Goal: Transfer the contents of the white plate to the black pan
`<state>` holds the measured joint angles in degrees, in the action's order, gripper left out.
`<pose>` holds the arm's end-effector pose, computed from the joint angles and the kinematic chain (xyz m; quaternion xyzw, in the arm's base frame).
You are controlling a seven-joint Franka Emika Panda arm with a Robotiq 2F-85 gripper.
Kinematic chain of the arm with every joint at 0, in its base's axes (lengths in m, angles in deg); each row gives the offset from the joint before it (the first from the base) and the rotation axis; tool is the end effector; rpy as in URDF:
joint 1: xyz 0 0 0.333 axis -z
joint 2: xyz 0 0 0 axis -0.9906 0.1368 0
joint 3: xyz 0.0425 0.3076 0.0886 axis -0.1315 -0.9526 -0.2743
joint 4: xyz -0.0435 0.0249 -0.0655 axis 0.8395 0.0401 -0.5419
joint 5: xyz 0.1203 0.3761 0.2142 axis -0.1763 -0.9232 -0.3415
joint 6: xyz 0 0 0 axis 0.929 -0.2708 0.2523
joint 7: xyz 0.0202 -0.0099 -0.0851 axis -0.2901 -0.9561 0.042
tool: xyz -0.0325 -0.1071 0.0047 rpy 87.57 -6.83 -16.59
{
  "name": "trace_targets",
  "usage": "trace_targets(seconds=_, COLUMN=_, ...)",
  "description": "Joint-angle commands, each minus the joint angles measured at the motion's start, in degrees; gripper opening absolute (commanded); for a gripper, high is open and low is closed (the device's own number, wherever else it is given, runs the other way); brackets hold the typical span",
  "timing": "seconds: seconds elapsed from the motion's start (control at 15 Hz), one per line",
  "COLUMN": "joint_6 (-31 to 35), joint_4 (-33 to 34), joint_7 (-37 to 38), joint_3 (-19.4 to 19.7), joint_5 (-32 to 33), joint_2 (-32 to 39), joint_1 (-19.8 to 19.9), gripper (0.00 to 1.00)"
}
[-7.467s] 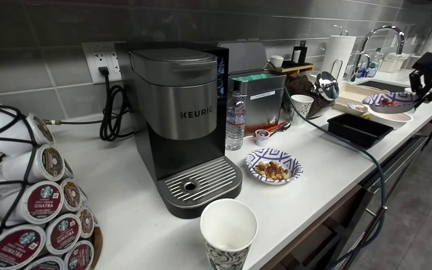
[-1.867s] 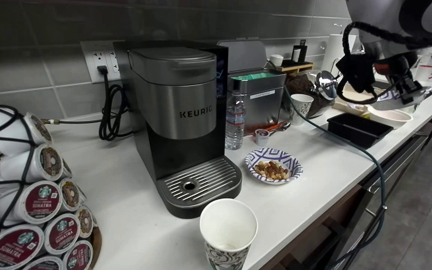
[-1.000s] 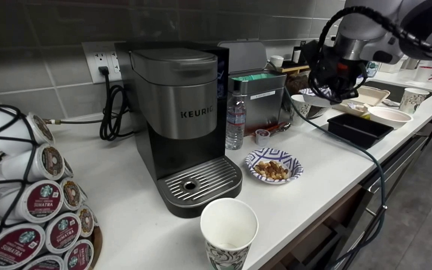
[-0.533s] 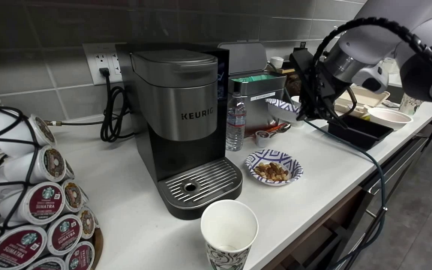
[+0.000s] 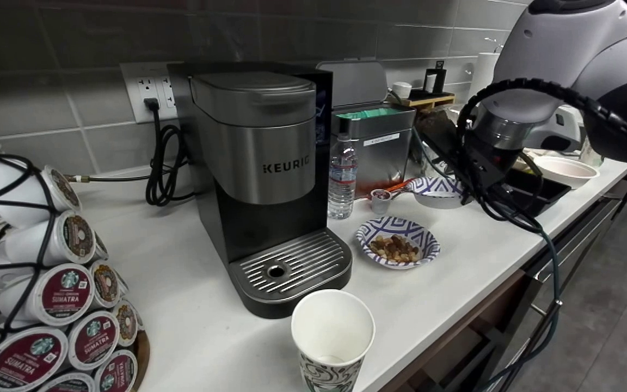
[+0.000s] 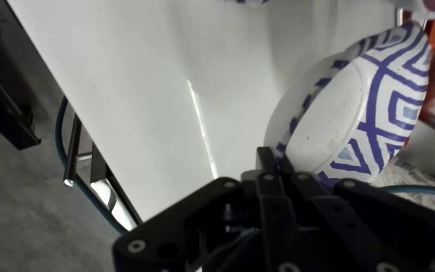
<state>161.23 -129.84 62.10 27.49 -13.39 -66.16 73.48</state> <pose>0.5850 0.1558 0.3002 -0.6145 0.7571 -0.2218 0.0066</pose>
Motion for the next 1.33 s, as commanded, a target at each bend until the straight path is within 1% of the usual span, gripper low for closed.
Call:
trace_targets(seconds=0.0, joint_6=-6.67, joint_4=0.86, joint_7=-1.1, joint_3=0.66, joint_5=0.93, joint_2=-0.27, joint_1=-1.4, gripper=0.01)
trace_targets(seconds=0.13, joint_6=-6.88, joint_4=1.9, joint_7=0.66, joint_3=0.74, joint_5=2.42, joint_2=1.46, joint_1=-1.67, gripper=0.01)
trace_targets(seconds=0.2, joint_6=-6.19, joint_4=2.09, joint_7=2.71, joint_3=1.01, joint_5=3.99, joint_2=2.22, joint_1=-1.87, gripper=0.01)
trace_targets(seconds=0.4, joint_6=-7.11, joint_4=2.7, joint_7=10.73, joint_3=2.13, joint_5=10.85, joint_2=4.89, joint_1=-2.72, gripper=0.01)
trace_targets(seconds=0.6, joint_6=-5.6, joint_4=2.8, joint_7=15.15, joint_3=2.3, joint_5=10.64, joint_2=7.16, joint_1=-2.42, gripper=0.01)
trace_targets(seconds=0.67, joint_6=-5.51, joint_4=4.24, joint_7=11.45, joint_3=5.57, joint_5=7.57, joint_2=7.04, joint_1=-4.5, gripper=0.28)
trace_targets(seconds=0.73, joint_6=-4.92, joint_4=3.98, joint_7=13.14, joint_3=2.85, joint_5=8.23, joint_2=7.77, joint_1=-2.11, gripper=0.28)
trace_targets(seconds=0.8, joint_6=-4.28, joint_4=3.73, joint_7=14.56, joint_3=3.23, joint_5=8.73, joint_2=7.81, joint_1=-2.64, gripper=0.35)
trace_targets(seconds=0.87, joint_6=-3.99, joint_4=3.94, joint_7=12.18, joint_3=5.58, joint_5=6.94, joint_2=6.05, joint_1=-3.96, gripper=0.42)
trace_targets(seconds=0.93, joint_6=-2.91, joint_4=2.71, joint_7=12.28, joint_3=5.83, joint_5=7.24, joint_2=3.67, joint_1=-3.64, gripper=0.51)
trace_targets(seconds=1.0, joint_6=-1.34, joint_4=1.17, joint_7=13.02, joint_3=4.23, joint_5=8.05, joint_2=1.37, joint_1=-1.94, gripper=0.58)
trace_targets(seconds=1.13, joint_6=2.32, joint_4=-1.72, joint_7=9.84, joint_3=3.87, joint_5=8.38, joint_2=-4.02, joint_1=-1.21, gripper=0.73)
trace_targets(seconds=1.27, joint_6=7.98, joint_4=-4.45, joint_7=7.99, joint_3=3.67, joint_5=9.94, joint_2=-8.83, joint_1=-0.6, gripper=0.88)
